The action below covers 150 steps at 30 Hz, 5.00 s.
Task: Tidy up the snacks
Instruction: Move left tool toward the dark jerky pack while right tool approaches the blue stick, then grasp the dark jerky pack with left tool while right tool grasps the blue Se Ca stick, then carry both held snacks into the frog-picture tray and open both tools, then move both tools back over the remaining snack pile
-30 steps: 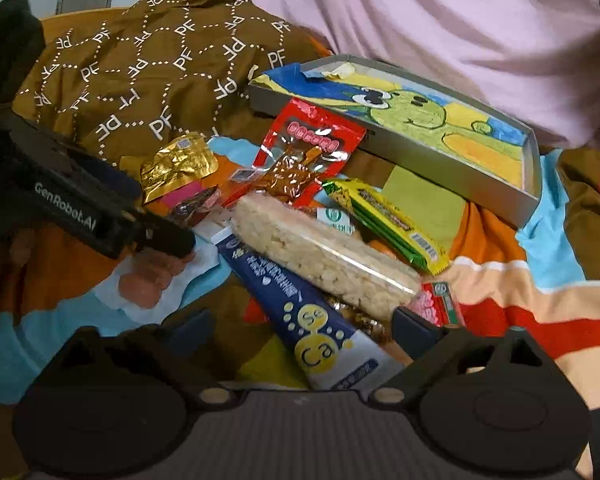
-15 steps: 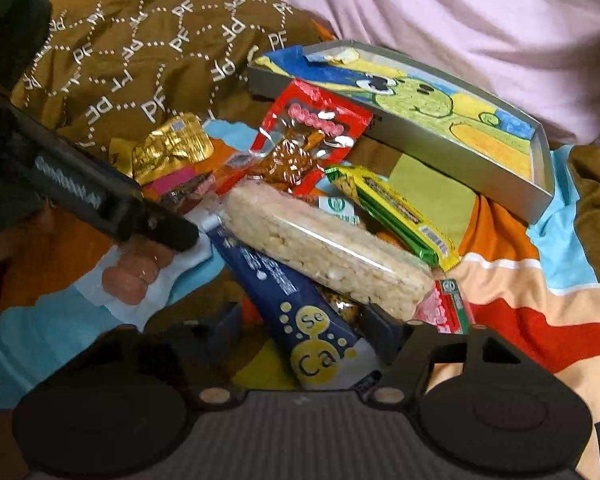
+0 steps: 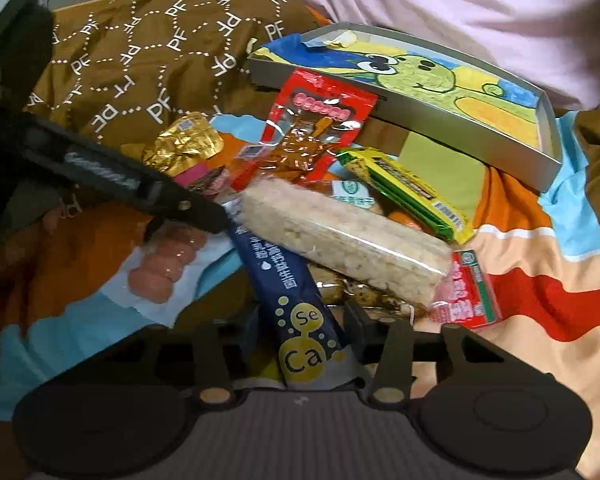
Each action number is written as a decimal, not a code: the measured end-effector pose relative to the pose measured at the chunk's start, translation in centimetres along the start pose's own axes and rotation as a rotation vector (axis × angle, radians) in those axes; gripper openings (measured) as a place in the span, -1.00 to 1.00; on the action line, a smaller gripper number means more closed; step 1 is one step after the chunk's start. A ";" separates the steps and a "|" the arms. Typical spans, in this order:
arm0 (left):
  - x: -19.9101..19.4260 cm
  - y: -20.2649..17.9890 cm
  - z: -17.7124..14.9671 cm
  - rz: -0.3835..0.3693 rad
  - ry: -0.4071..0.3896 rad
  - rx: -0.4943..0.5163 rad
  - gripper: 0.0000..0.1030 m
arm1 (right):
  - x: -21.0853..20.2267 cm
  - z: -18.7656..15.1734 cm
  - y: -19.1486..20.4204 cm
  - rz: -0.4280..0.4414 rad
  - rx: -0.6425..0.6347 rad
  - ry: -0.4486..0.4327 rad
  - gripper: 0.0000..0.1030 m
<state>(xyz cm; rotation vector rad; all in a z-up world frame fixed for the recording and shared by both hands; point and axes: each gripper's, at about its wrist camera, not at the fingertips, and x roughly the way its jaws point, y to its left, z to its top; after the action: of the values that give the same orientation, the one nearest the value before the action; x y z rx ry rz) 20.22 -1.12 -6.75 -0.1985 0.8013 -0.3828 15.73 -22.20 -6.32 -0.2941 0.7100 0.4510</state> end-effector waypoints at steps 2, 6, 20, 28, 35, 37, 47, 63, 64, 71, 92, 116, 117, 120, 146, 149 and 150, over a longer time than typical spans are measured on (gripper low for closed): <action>0.4 0.0 0.3 0.015 0.005 0.013 0.18 | 0.1 0.0 0.1 0.007 -0.005 -0.005 -0.09; 0.7 0.3 0.5 0.016 0.001 0.003 0.11 | 0.5 0.0 0.2 0.011 -0.012 -0.020 -0.04; -0.8 -0.3 -0.5 0.017 0.085 -0.048 -0.10 | 0.2 -0.1 1.6 -0.047 -0.067 -0.019 -0.23; -1.3 0.0 -1.2 0.011 0.083 -0.081 -0.06 | 0.0 -0.2 2.2 -0.048 -0.077 -0.027 -0.24; -1.3 -0.5 -1.4 0.017 0.062 -0.062 -0.08 | 0.2 -0.3 2.8 -0.089 -0.116 -0.038 -0.31; -1.2 -0.8 -1.6 0.023 0.053 -0.061 -0.09 | 0.2 -0.7 4.2 -0.157 -0.219 -0.055 -0.35; -1.8 -1.8 -2.2 0.050 0.015 -0.071 -0.10 | 0.7 -2.7 8.1 -0.394 -0.591 -0.131 -0.43; -6.5 -3.0 -2.3 0.103 -0.164 -0.137 -0.10 | -1.1 -3.3 10.2 -0.543 -0.735 -0.319 -0.43; -6.8 -3.2 -2.1 0.106 -0.177 -0.136 -0.10 | -1.4 -3.1 10.2 -0.541 -0.722 -0.332 -0.43; -7.6 -5.3 0.0 0.115 -0.237 -0.162 -0.10 | -2.3 -1.6 9.2 -0.544 -0.659 -0.370 -0.43; 1.9 -9.6 15.3 0.221 -0.309 -0.224 -0.09 | 2.1 7.8 -4.4 -0.695 -0.221 -0.450 -0.43; 11.4 -6.6 18.4 0.209 -0.184 -0.396 0.15 | 6.3 9.3 -10.1 -0.514 -0.044 -0.367 -0.26; 11.2 -6.5 18.3 0.209 -0.187 -0.399 0.20 | 6.2 9.3 -10.2 -0.515 -0.041 -0.370 -0.19; 10.3 -6.3 18.2 0.197 -0.202 -0.404 0.38 | 5.8 9.2 -10.4 -0.506 -0.023 -0.386 0.16; -5.6 -8.7 10.4 0.235 -0.413 -0.165 0.98 | -7.5 4.9 -7.8 -0.303 0.198 -0.575 0.99; -7.1 -8.3 8.7 0.234 -0.401 -0.152 0.98 | -8.6 4.0 -6.6 -0.305 0.165 -0.551 0.99; -7.5 -8.1 8.2 0.233 -0.393 -0.147 0.98 | -8.9 3.7 -6.1 -0.301 0.151 -0.540 0.99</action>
<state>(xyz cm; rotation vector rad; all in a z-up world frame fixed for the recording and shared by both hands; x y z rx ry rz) 19.35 -5.25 6.36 -0.3037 0.4569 -0.0585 14.85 -28.64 3.03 -0.1226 0.1640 0.1725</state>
